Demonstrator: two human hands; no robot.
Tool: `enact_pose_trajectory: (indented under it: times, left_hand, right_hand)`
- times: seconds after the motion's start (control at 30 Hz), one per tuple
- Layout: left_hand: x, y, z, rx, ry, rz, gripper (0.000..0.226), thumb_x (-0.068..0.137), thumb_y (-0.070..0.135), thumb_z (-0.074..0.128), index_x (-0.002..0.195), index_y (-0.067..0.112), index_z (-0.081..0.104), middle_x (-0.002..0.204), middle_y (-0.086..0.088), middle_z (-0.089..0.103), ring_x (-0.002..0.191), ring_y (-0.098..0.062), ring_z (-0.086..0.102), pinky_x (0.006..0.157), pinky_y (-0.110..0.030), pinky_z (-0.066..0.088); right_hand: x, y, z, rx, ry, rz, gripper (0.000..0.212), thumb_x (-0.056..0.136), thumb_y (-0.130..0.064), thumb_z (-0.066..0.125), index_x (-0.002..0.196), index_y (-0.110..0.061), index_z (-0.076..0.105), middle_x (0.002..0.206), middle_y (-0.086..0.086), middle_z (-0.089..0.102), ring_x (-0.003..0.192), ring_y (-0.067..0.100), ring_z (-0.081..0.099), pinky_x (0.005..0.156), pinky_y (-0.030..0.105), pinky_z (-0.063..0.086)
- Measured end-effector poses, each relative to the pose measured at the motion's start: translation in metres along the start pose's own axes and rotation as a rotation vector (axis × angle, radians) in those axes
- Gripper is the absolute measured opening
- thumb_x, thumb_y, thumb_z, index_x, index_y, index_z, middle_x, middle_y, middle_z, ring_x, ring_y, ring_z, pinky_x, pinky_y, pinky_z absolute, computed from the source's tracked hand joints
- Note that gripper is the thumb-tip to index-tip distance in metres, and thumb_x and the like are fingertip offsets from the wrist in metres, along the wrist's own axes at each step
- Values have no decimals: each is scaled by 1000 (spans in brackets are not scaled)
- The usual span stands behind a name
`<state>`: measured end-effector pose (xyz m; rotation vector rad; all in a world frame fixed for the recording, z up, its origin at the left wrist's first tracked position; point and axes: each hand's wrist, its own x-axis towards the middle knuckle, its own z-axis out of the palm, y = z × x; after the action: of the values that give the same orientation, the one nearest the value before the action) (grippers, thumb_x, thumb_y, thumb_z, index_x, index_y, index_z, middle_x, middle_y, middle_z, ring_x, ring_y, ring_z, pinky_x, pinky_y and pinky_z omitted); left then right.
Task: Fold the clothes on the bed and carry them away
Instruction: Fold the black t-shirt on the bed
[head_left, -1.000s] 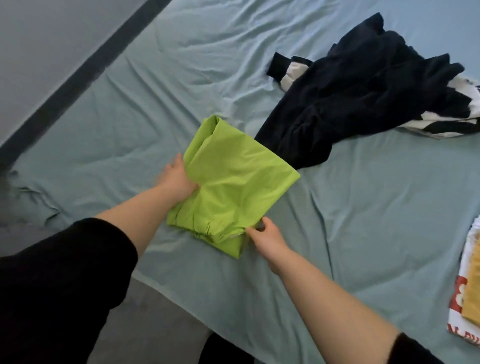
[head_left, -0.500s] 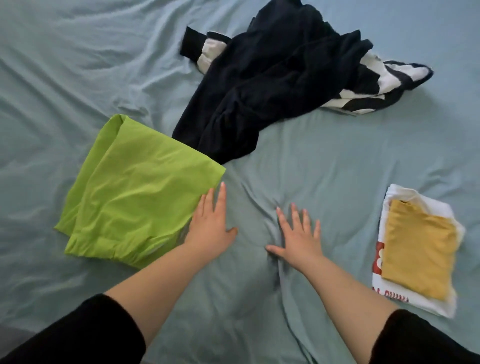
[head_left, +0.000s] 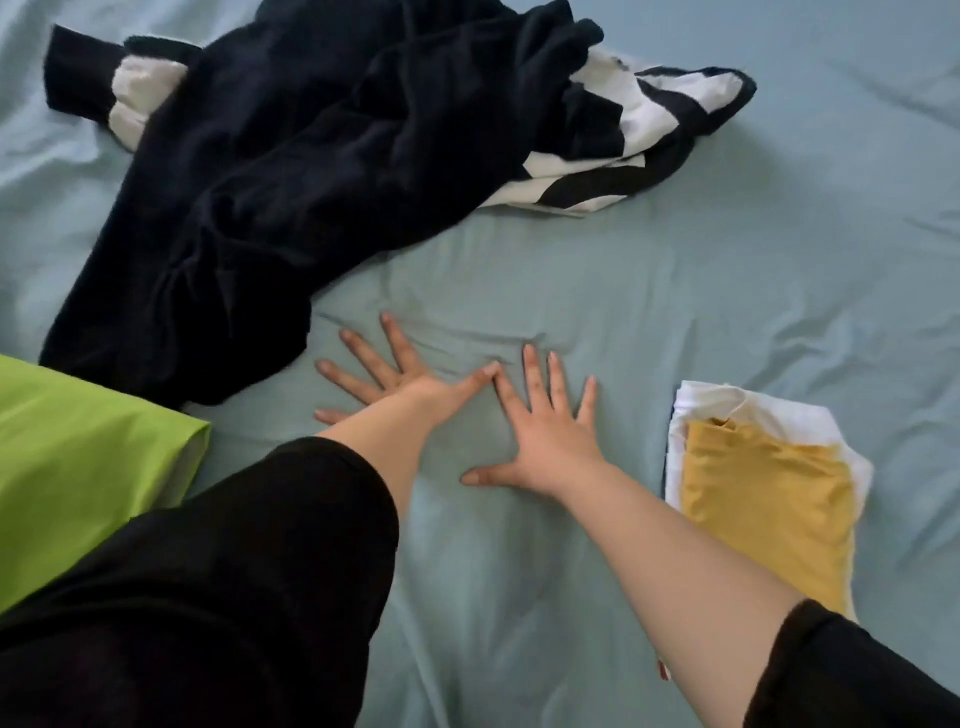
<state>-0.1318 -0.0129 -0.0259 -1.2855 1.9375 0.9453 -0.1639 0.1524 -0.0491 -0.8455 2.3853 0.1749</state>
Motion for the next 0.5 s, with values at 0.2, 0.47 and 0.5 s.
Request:
enact_pose_trajectory:
  times: [0.2,0.47,0.5]
  left_hand:
    - [15,10,7,55,-50,-117,137,5,105,-1,110,39,-61,125,-5,-66,99,-41,-66,79,-75,-30]
    - [25,11,11,95,-47,-201,143,6,105,11,111,39,-61,122,-4,-68,97,-41,-67,78,-76,-28]
    - [26,11,12,101,-40,-200,144,8,105,13,111,38,-61,122,-4,-68,98,-41,-67,78,-76,-28]
  right_hand:
    - [28,34,-22,31,262,-288,60,93,-60,39,146,-30,40,161,3,15,149,19,11,118,49,7]
    - [137,-18,-132,-52,549,-291,97,81,-36,71,154,-29,8,163,5,6,149,25,10,118,50,8]
    - [151,-29,-142,-101,512,-268,94,84,-33,68,153,-32,5,163,2,-1,150,24,2,118,52,1]
